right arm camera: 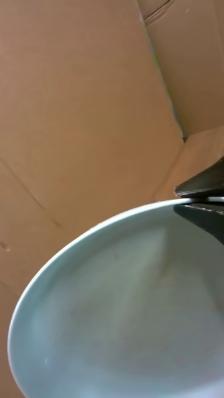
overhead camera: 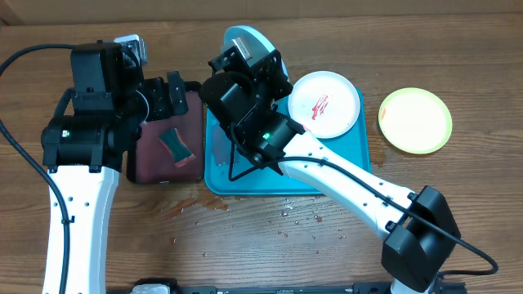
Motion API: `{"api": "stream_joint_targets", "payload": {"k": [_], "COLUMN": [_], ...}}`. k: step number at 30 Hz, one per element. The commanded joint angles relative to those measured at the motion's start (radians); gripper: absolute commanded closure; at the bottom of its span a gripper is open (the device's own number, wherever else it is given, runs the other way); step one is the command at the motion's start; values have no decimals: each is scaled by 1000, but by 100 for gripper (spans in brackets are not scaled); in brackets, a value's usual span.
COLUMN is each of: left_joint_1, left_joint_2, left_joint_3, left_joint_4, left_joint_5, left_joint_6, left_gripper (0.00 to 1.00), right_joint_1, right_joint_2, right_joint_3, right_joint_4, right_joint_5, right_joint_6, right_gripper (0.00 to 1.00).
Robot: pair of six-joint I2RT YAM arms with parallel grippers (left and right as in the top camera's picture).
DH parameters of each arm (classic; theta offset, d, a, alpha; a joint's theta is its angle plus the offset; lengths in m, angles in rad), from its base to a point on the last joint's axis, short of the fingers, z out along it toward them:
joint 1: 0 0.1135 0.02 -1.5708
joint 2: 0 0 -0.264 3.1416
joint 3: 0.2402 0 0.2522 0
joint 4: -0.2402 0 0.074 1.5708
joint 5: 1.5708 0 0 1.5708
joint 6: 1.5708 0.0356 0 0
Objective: Clean dirty plates on tray and stack at the side
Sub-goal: 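Carry the light-blue plate right and lay it on the yellow plate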
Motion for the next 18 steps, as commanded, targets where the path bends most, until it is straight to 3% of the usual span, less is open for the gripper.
{"api": "stream_joint_targets", "payload": {"k": [1,6,12,18], "left_joint_1": [2,2,2,2], "left_joint_2": [-18,-17,-17,2], "left_joint_3": [16,16,12,9], "left_joint_4": [1,-11,-27,-66], "left_joint_5": [7,7,6,-5], "left_joint_6": [23,23,26,26], "left_gripper": [0,0,0,0], "right_joint_1": [3,-35,-124,-257], "right_joint_2": [-36,-39,-46,-48], "right_joint_3": [13,16,16,16], "right_joint_4": [-3,-161,-432,-433], "right_joint_5": [-6,-90,-498,-974], "right_joint_6": [46,321,690,778], "right_gripper": [96,96,96,96]}}
